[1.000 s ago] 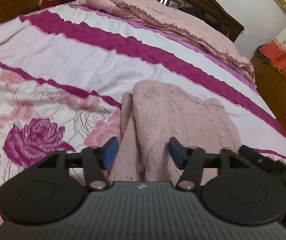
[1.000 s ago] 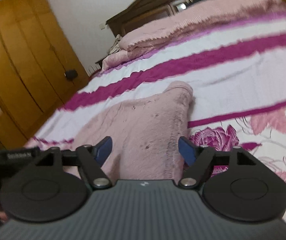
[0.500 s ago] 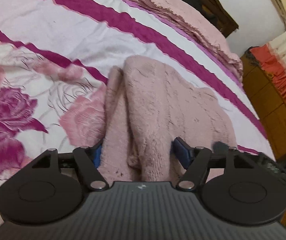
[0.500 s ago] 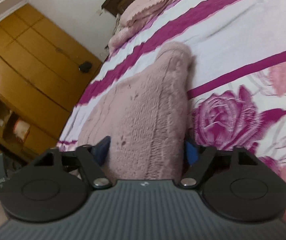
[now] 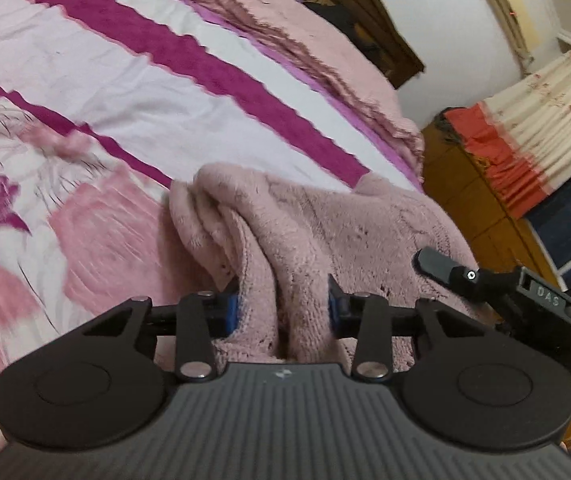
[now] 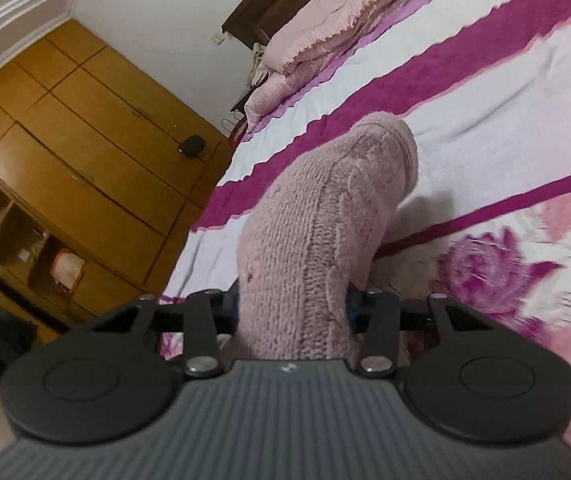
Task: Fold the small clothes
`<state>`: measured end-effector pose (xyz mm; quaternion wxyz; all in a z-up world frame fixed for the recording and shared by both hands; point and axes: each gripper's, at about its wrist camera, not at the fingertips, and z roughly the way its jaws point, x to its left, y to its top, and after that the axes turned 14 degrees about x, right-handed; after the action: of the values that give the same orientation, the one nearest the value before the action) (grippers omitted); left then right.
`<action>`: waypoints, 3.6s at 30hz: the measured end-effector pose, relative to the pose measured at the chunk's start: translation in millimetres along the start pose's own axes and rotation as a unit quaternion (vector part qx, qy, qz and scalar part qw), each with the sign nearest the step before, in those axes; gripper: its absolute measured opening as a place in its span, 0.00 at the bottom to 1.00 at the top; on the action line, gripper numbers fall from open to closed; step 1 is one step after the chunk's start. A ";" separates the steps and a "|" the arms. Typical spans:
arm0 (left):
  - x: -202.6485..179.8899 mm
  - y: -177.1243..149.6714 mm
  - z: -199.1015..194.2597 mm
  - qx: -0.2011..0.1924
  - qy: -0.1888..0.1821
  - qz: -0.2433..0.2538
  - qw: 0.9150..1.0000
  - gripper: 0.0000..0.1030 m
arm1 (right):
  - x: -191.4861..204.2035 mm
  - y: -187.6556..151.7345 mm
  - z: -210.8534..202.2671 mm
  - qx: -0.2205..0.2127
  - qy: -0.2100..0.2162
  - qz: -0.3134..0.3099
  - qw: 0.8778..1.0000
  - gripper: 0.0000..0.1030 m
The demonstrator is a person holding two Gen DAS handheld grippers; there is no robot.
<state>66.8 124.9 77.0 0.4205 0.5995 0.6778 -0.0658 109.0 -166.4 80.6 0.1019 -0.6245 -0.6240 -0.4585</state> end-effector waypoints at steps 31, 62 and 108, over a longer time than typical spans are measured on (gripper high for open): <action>-81.0 -31.7 57.7 0.070 0.119 0.082 0.987 0.71 | -99.1 -39.7 -78.3 -0.023 -0.140 0.036 0.989 0.67; -80.0 -44.8 45.5 0.004 0.199 0.097 0.975 0.40 | -75.2 -45.3 -67.3 -0.080 -0.201 -0.019 0.976 0.51; -126.3 -241.4 32.9 0.069 0.282 0.157 0.944 0.90 | -22.1 -240.1 -79.4 -0.012 -0.345 -0.133 0.929 0.67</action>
<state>-135.8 -56.1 37.8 0.1751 0.7198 0.6598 0.1265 -131.5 -189.0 2.7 -0.1891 -0.6569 -0.6921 -0.2318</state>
